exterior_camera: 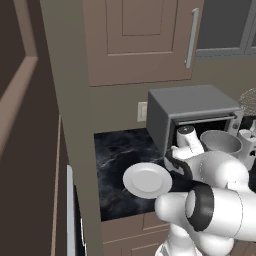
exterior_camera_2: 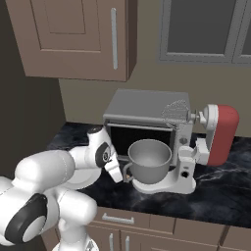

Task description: Add butter and sugar cubes to the stand mixer bowl and then turn on the stand mixer to begin making frosting.

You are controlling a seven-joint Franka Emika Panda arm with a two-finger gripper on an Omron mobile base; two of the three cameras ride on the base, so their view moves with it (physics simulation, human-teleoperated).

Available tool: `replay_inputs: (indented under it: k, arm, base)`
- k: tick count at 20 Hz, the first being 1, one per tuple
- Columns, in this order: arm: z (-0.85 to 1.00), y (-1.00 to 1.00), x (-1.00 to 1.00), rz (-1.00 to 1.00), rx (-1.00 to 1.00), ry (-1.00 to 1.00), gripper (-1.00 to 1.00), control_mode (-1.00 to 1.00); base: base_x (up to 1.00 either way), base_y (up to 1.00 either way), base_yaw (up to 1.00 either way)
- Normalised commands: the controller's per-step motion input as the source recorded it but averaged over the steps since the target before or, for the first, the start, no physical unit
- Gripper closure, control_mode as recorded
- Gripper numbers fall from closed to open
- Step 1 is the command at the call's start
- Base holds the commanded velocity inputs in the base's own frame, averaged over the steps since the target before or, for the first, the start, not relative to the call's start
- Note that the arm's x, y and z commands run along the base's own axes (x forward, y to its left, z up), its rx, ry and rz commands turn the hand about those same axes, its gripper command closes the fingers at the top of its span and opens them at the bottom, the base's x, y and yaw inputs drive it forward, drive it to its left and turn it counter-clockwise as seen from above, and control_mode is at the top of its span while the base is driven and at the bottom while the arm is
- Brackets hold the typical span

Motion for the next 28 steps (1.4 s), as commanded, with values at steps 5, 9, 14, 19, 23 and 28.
replay_inputs:
  k: [5, 9, 14, 19, 23, 28]
  arm:
    - [0.00, -0.02, 0.08, -0.03, 0.00, 0.00, -1.00, -1.00]
    - [-0.11, 0.00, 0.02, -0.08, 0.00, 0.00, -1.00, -1.00]
    - [-0.10, -0.02, 0.00, -0.09, 0.00, 0.00, -1.00, -1.00]
    - [-0.08, -0.13, 0.01, -0.02, 0.01, 0.00, -1.00, -1.00]
    - [-0.07, -0.16, 0.01, 0.00, 0.03, 0.00, -1.00, -1.00]
    - [-0.09, -0.05, 0.08, 0.00, 0.03, 0.00, -1.00, -1.00]
  base:
    - [0.00, 0.00, 0.00]
    - [0.00, 0.00, 0.00]
    - [0.00, 0.00, 0.00]
    - [0.00, 0.00, 0.00]
    - [0.00, 0.00, 0.00]
    - [0.00, 0.00, 0.00]
